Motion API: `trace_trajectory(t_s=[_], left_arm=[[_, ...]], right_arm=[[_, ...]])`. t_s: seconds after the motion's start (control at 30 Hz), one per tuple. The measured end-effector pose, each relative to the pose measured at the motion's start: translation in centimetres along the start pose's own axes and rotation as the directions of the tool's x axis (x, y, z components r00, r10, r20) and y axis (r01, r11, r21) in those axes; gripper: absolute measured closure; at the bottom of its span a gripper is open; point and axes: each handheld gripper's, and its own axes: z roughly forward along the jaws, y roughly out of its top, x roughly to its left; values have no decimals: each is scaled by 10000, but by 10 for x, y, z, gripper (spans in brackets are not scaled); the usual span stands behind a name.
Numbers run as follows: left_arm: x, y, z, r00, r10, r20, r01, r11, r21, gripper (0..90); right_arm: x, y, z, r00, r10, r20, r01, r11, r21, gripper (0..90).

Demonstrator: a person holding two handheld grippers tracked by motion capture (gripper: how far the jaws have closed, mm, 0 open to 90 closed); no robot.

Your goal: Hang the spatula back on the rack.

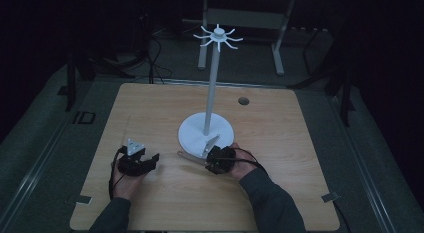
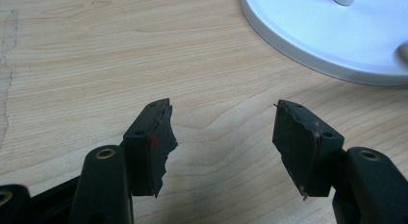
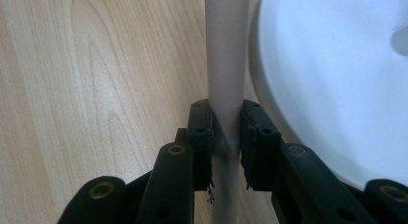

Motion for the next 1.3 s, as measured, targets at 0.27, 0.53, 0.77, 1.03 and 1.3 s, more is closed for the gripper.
trace_trajectory(t_s=[0.27,0.53,0.77,1.03,1.3], left_arm=[[0,0,0,10000,7,-15,-7,10000,-5,394],[-1,0,0,10000,-5,-17,5,10000,-22,394],[-1,0,0,10000,-25,-32,25,10000,-52,393],[-2,0,1,10000,15,-30,-15,10000,-55,393],[-1,0,0,10000,33,-28,-33,10000,-18,392]], right_arm=[[-4,-8,-20,9987,289,431,-249,9956,-908,757],[-9,-16,-37,9936,762,830,-617,9844,-1647,758],[-12,-25,-51,9846,1235,1236,-927,9689,-2296,758],[-13,-34,-66,9704,1725,1690,-1161,9470,-2996,757],[-16,-40,-80,9542,2269,1952,-1422,9175,-3713,757]])
